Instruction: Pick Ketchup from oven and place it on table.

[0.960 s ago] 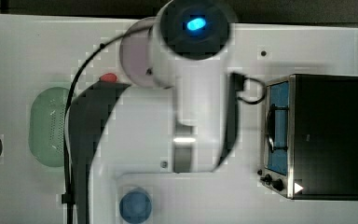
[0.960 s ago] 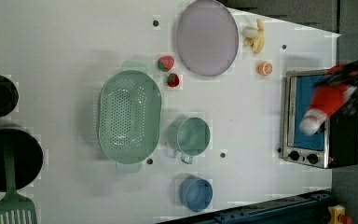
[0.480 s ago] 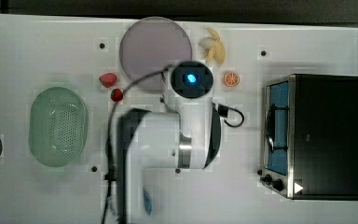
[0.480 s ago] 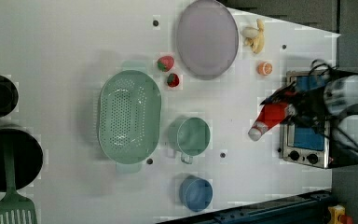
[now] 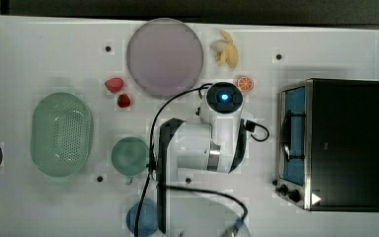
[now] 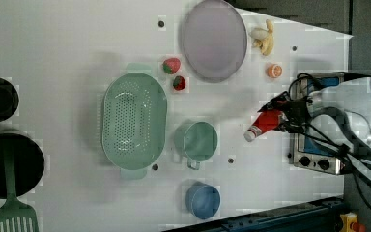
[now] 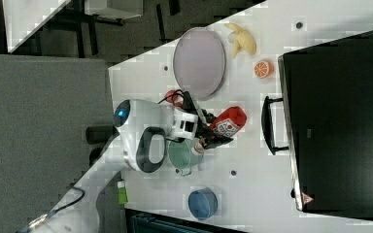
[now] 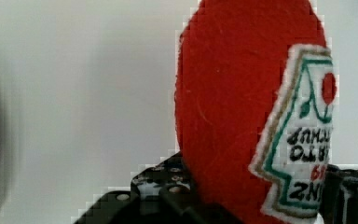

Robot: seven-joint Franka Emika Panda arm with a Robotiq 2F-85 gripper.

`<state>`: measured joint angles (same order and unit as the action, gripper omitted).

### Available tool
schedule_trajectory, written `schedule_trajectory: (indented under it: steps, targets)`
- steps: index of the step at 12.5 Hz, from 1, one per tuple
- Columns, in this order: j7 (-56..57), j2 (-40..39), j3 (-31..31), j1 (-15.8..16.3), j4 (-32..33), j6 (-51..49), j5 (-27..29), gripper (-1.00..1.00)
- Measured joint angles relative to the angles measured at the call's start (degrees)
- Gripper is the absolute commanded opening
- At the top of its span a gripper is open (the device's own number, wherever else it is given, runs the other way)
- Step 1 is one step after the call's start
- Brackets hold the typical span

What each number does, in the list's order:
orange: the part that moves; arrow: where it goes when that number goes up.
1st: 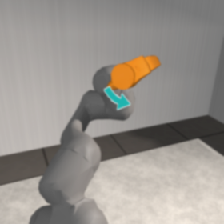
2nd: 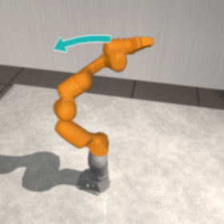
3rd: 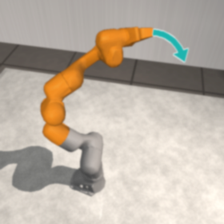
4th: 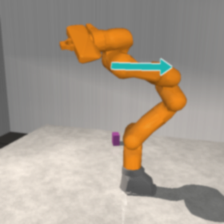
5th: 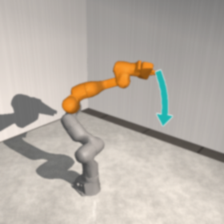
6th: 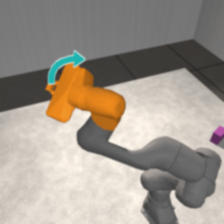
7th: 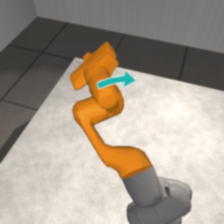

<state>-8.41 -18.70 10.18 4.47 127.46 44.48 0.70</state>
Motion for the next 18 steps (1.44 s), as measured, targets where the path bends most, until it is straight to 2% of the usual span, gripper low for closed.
schedule_trajectory:
  steps: [2, 5, 7, 9, 11, 15, 18]
  targets:
    - [-0.01, -2.97, -0.73, -0.12, 0.34, 4.08, 2.46, 0.96]
    - [-0.05, -4.13, -0.92, 0.95, 1.68, 4.39, 1.70, 1.00]
    - [-0.05, -1.75, -1.59, 1.10, 1.90, 2.46, 0.81, 1.00]
    - [-0.05, 2.92, -2.11, 1.43, -0.45, -4.14, 0.76, 1.00]
    - [-0.05, 9.20, -1.85, 1.63, -5.60, -11.39, 0.17, 1.00]
    - [-0.36, 18.27, -2.44, 0.80, -24.45, -27.14, 0.39, 1.00]
    - [-0.41, 22.15, -2.21, 1.24, -33.35, -34.71, 0.30, 1.00]
